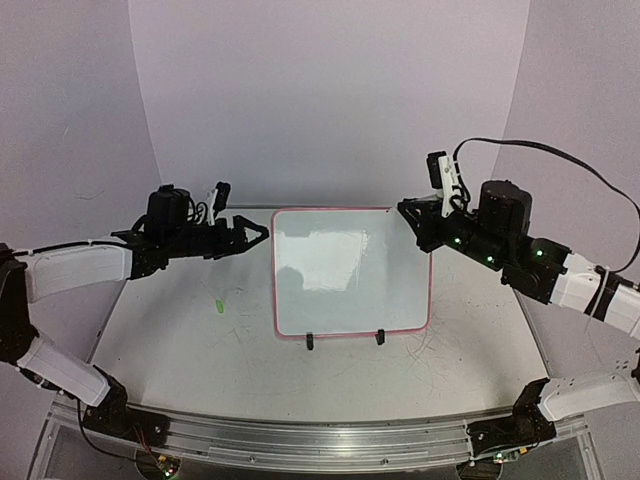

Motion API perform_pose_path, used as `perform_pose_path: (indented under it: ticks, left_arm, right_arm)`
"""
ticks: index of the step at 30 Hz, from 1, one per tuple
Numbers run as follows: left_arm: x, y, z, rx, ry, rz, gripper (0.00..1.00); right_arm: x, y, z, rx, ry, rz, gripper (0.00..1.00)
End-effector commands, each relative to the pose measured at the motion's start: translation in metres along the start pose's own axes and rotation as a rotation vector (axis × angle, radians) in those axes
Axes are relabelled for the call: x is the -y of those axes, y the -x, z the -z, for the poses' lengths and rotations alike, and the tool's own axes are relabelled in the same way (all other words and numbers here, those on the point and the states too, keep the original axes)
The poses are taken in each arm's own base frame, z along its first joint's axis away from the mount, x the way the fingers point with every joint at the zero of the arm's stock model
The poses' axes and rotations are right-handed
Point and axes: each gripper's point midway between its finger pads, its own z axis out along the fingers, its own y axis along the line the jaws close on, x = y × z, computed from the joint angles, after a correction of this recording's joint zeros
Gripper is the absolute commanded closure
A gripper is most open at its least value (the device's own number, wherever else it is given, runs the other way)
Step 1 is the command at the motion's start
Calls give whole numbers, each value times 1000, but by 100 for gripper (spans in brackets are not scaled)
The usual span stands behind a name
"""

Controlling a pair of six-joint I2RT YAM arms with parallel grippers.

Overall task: Write a sentence on the whiteboard
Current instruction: Adjust the whiteboard at the center of the board.

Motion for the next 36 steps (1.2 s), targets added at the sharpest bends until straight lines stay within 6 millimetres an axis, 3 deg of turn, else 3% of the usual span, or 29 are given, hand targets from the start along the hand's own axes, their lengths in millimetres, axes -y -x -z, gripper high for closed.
perform_pose_path:
  ticks: [1,8,14,22,29,36]
  left_arm:
    - [5,-8,-20,-44,-192,1,10]
    - [11,-22,-38,-94,-356,-48,27]
    - [1,-34,-55,-119,-403,-82,46]
    - [3,-29,-54,-78,-457,-208,70]
    - [-6,-35,-60,-74,-435,-242,90]
    - [-17,-52,-66,-105,-423,-220,100]
  right_arm:
    - [-9,32,-1,89,-47,38,100]
    - [-39,26,-11,72,43,13,100]
    - [-53,29,-19,74,87,10,100]
    - [-70,31,-33,46,158,55,100]
    - [-69,31,-43,20,134,110,100]
    - [-72,26,-51,3,140,106,100]
